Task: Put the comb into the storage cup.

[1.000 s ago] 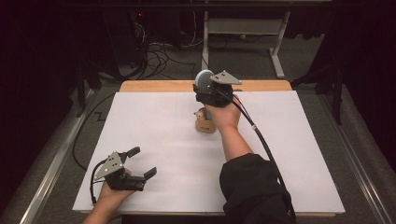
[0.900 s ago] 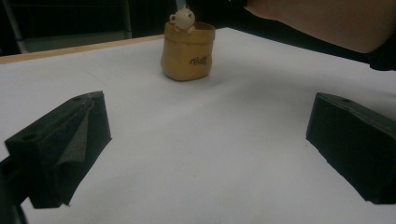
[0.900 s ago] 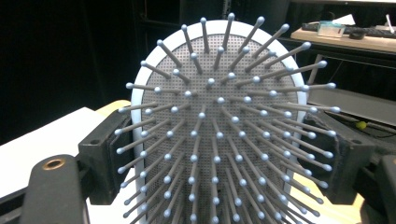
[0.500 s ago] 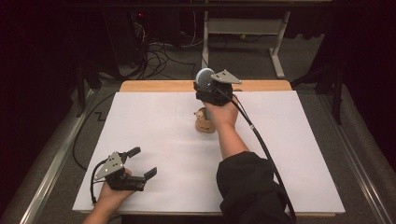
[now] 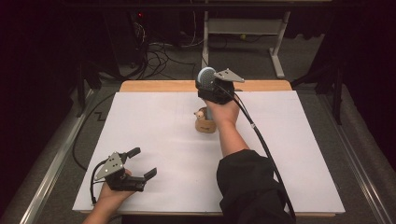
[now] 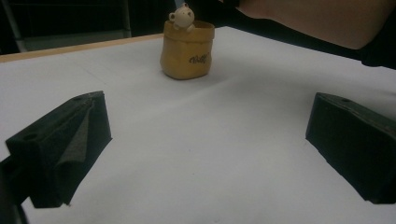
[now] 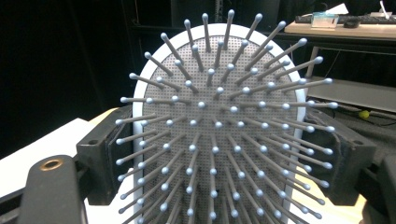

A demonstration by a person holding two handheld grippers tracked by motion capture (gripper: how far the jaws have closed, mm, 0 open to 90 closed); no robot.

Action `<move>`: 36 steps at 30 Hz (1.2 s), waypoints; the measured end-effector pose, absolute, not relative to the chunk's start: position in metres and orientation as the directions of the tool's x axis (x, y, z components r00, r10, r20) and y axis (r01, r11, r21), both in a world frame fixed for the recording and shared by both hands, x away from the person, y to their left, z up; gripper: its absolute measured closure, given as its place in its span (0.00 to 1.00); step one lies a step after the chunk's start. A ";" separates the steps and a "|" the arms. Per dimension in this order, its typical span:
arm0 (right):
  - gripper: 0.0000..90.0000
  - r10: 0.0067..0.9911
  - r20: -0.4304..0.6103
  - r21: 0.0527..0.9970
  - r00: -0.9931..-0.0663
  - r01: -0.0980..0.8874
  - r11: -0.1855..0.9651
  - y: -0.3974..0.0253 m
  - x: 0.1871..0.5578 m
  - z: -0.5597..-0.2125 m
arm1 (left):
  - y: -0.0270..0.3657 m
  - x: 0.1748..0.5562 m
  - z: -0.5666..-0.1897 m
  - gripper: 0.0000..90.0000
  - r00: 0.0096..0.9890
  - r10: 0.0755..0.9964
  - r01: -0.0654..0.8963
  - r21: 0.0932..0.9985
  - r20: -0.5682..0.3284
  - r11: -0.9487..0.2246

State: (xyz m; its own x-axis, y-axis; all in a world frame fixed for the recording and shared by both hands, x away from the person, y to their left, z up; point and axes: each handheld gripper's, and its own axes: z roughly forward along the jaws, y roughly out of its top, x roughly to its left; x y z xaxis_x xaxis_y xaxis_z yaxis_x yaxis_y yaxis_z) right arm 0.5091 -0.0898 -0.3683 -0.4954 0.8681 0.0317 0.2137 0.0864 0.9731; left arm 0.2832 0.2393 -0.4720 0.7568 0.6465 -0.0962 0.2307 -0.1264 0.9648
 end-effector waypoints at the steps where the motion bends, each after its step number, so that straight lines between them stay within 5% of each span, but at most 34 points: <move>1: 0.21 0.868 0.035 0.973 -0.495 0.215 0.084 -0.090 0.510 -0.369 | 0.239 0.283 -0.472 0.01 0.756 0.648 0.230 0.965 -0.098 -0.123; 36: 0.19 0.872 0.054 0.974 -0.487 0.220 0.062 -0.093 0.513 -0.370 | 0.240 0.282 -0.472 0.01 0.759 0.645 0.229 0.965 -0.093 -0.131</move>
State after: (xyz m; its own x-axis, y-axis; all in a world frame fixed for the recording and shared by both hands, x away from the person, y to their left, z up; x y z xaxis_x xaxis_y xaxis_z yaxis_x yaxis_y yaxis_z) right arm 0.5127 -0.0928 -0.3696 -0.4869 0.8717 0.0544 0.2199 0.0621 0.9735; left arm 0.2824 0.2396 -0.4721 0.7589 0.6445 -0.0926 0.2289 -0.1309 0.9646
